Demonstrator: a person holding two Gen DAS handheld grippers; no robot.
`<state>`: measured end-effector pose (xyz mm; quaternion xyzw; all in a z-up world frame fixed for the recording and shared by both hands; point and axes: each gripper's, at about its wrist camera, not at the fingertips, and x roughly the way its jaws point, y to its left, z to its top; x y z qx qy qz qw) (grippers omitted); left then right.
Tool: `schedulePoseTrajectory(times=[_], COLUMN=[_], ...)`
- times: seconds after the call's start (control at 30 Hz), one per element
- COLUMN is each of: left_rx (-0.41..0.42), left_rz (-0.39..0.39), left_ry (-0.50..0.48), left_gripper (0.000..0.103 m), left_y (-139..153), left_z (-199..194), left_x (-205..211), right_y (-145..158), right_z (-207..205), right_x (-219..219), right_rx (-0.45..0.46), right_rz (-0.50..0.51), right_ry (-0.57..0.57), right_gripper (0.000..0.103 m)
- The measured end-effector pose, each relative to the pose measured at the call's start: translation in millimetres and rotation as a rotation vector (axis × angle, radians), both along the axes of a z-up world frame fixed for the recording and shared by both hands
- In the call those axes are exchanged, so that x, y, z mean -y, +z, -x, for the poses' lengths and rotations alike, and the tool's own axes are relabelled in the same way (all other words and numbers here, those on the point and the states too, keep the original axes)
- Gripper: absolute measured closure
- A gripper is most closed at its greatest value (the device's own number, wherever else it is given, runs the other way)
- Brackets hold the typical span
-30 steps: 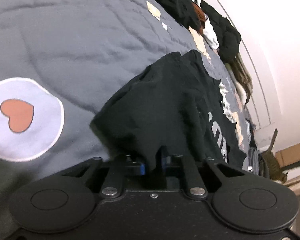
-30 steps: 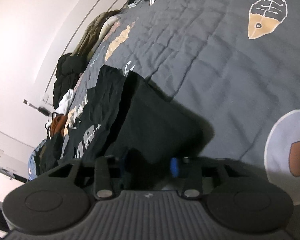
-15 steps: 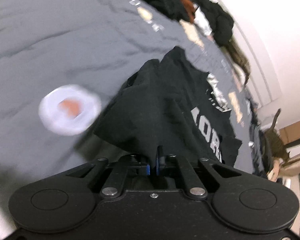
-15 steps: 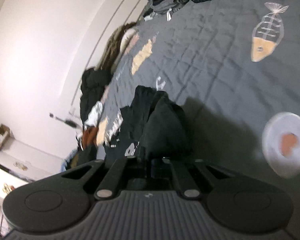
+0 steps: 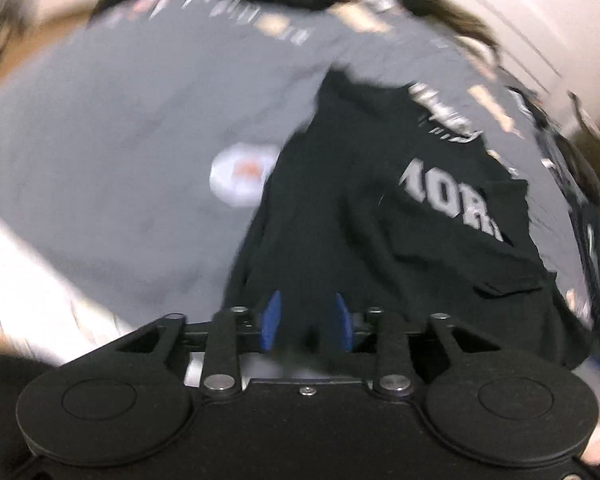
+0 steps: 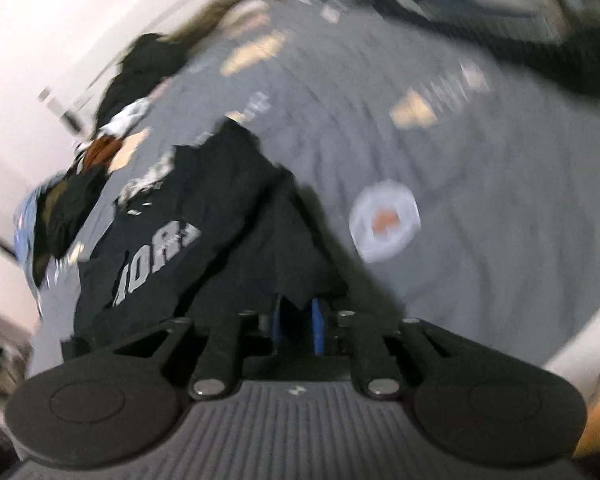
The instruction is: Fold clothes
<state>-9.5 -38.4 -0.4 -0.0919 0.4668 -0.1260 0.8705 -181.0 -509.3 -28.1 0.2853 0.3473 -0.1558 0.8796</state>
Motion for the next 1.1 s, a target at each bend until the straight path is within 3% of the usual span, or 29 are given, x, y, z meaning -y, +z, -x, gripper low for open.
schedulePoseTrajectory(times=[0.1,0.2,0.4,0.53,0.67,0.8,0.87,0.93,1.1], left_rx=[0.120,0.208,0.299,0.293,0.252,0.209,0.195,0.184,0.154], left_rz=[-0.091,-0.140,-0.298,-0.388,-0.396,-0.393,-0.400,-0.407,-0.332], left_ry=[-0.049,-0.119,-0.369,-0.522,-0.594,-0.640,-0.663,-0.661,-0.601], left_gripper=[0.068,0.067,0.067,0.056,0.053,0.053,0.060,0.089,0.098], left_y=[24.2,39.0,16.0,-14.1,-37.7,-56.2,-64.3,-68.1,-60.8], left_z=[-12.8,-25.0,-57.7,-80.3,-100.4,-111.2,-112.9,-114.9,-123.5], left_x=[5.8,16.4,60.6,84.5,92.6,98.2,100.9,99.8,82.0], right_y=[19.7,26.9,25.4,3.6,-18.9,-37.4,-43.6,-45.9,-52.5], right_z=[-17.4,-40.9,-88.4,-120.6,-133.0,-139.7,-143.6,-146.2,-153.1], right_x=[-10.2,-14.8,-17.1,-14.4,-4.6,5.3,6.7,5.0,-1.8], right_rx=[-0.004,-0.012,-0.011,-0.033,-0.056,-0.085,-0.084,-0.075,-0.084], right_rz=[0.188,0.315,0.485,0.494,0.456,0.416,0.396,0.393,0.403], right_ry=[0.095,0.168,0.302,0.419,0.488,0.483,0.487,0.493,0.506], right_gripper=[0.068,0.064,0.059,0.059,0.058,0.057,0.056,0.055,0.056])
